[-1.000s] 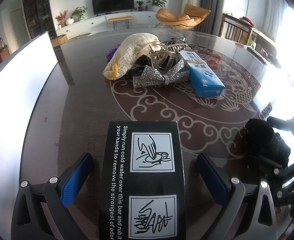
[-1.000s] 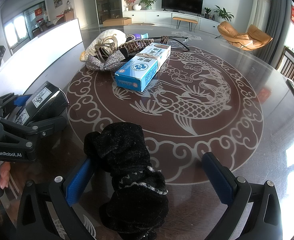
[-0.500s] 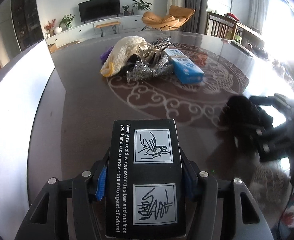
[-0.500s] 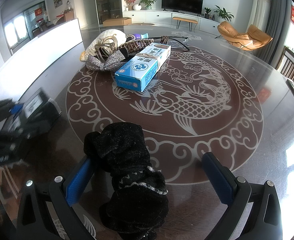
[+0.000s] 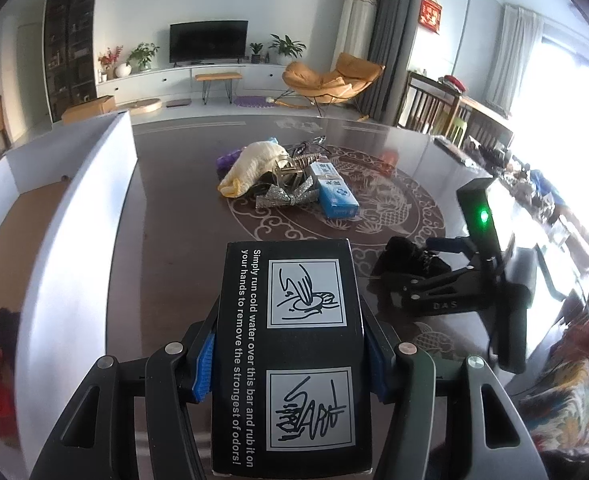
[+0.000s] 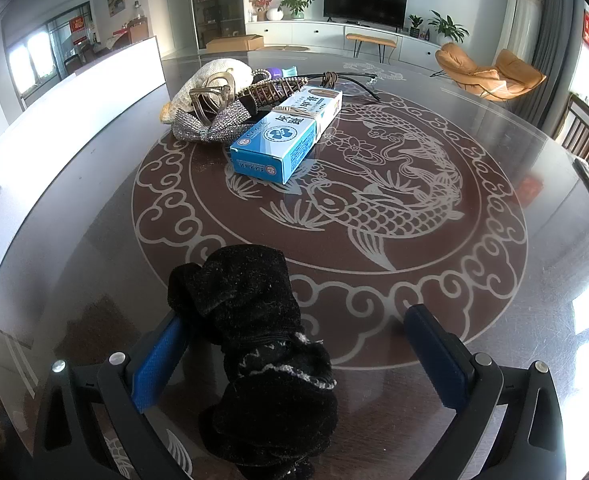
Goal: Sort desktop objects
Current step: 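Carry the box and gloves into the white bin and open both tools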
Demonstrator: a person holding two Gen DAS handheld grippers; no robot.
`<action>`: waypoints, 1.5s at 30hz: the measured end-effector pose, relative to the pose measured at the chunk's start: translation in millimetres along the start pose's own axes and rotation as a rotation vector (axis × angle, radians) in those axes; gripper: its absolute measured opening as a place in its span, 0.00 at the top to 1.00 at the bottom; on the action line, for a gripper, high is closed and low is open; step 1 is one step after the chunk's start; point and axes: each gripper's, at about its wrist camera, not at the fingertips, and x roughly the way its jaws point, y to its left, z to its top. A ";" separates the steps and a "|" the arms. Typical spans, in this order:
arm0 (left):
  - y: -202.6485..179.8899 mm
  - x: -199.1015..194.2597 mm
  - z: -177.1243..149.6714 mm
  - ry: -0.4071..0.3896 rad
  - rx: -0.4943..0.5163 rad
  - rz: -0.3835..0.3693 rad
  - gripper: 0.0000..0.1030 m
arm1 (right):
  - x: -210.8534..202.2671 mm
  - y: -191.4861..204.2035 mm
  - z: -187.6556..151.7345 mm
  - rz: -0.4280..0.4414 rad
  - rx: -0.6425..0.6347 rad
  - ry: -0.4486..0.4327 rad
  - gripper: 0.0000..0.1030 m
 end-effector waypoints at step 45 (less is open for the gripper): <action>318.1 -43.2 -0.1 0.207 -0.312 0.484 0.33 | -54.8 388.8 132.8 0.634 -0.428 0.131 0.58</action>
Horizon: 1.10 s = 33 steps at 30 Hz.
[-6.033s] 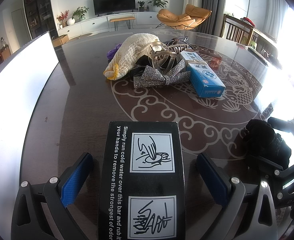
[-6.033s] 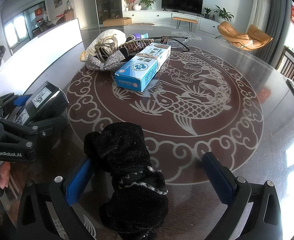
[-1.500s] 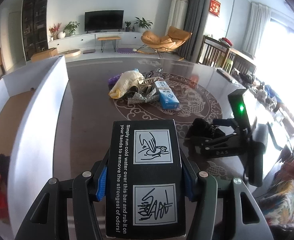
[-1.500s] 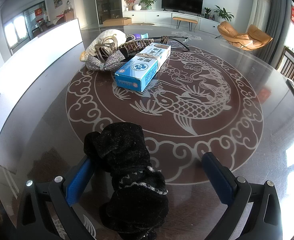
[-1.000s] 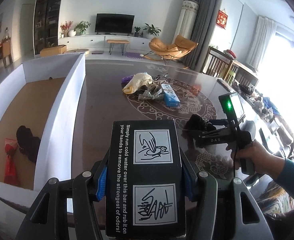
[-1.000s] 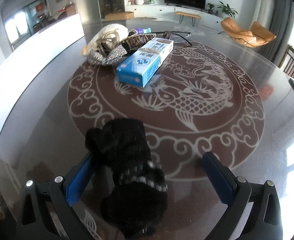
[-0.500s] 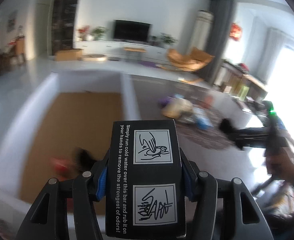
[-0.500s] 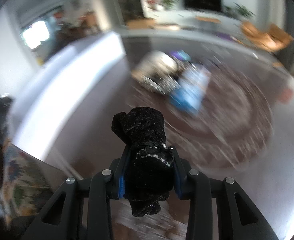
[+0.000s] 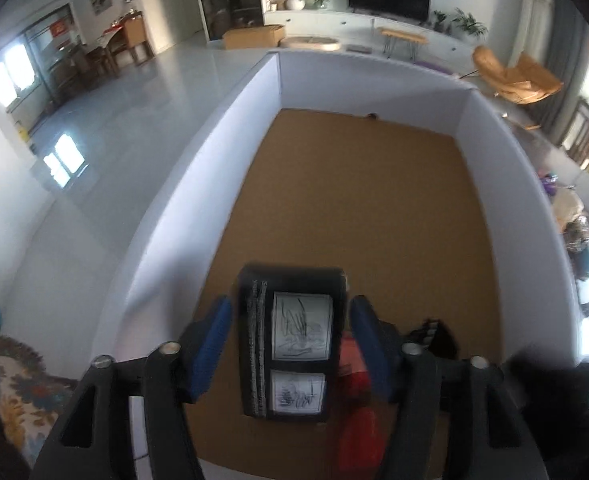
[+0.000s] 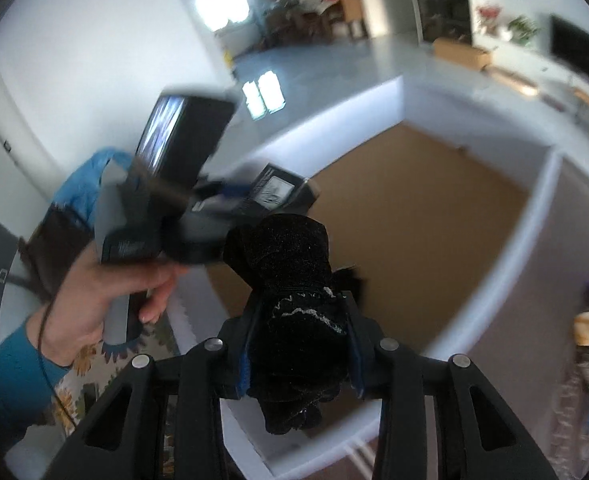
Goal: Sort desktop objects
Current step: 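Carry the box and gloves into the white bin and open both tools, then move both open tools back over the table pile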
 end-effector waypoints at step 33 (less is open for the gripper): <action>-79.0 -113.4 -37.7 -0.336 0.137 -0.095 0.07 | -109.9 -24.6 -136.7 -0.307 0.150 -0.521 0.00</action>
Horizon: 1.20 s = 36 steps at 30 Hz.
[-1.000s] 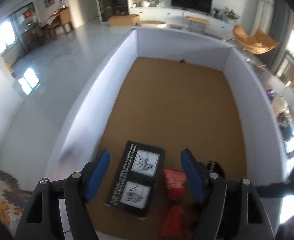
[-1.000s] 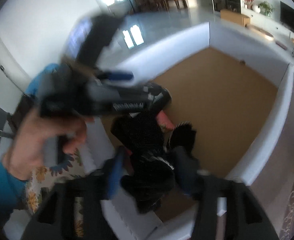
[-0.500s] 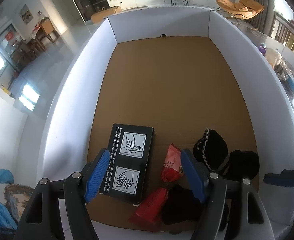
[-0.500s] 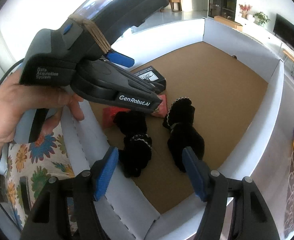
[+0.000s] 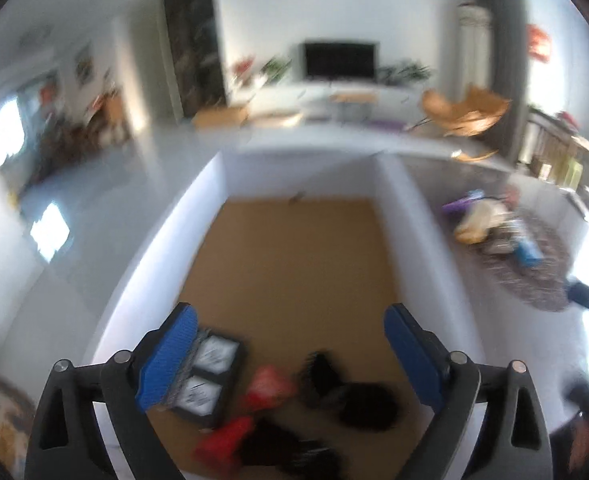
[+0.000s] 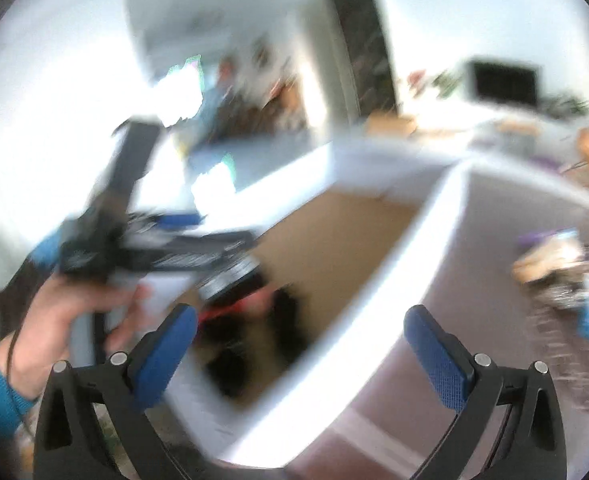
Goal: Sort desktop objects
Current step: 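Move both open tools back over the table pile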
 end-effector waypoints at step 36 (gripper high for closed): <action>-254.6 209.1 68.1 0.188 0.049 -0.276 0.00 | -16.7 -260.9 -117.8 -0.522 0.239 0.379 0.00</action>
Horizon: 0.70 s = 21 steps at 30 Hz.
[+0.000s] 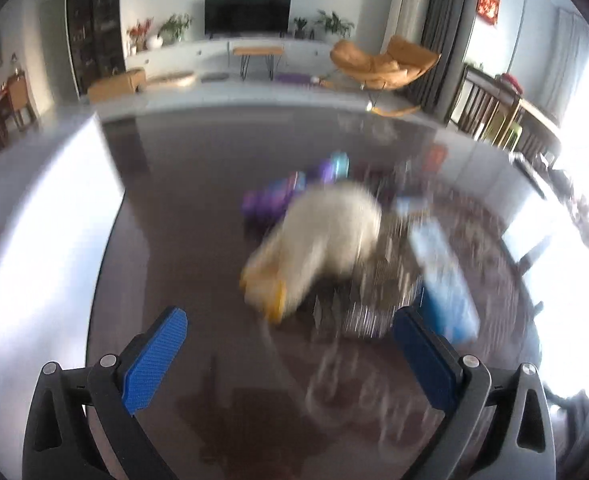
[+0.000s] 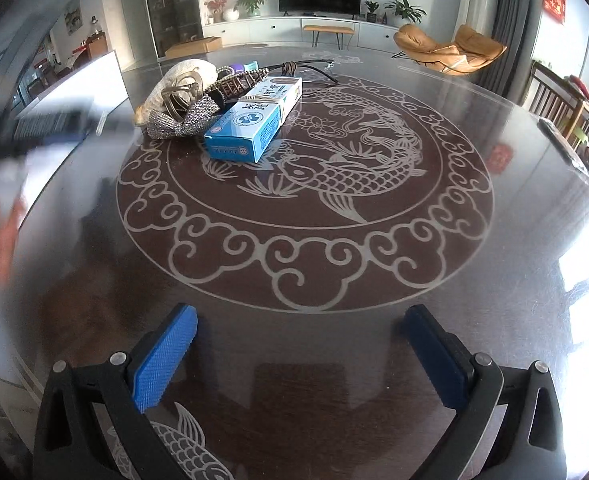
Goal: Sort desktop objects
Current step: 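Move both open tools back over the table pile, then close the left tool on the white knit glove and lift it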
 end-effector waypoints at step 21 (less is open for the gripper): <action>14.7 -21.4 -37.8 0.037 -0.111 0.098 0.52 | -0.3 -0.6 -0.1 0.000 0.000 0.000 0.00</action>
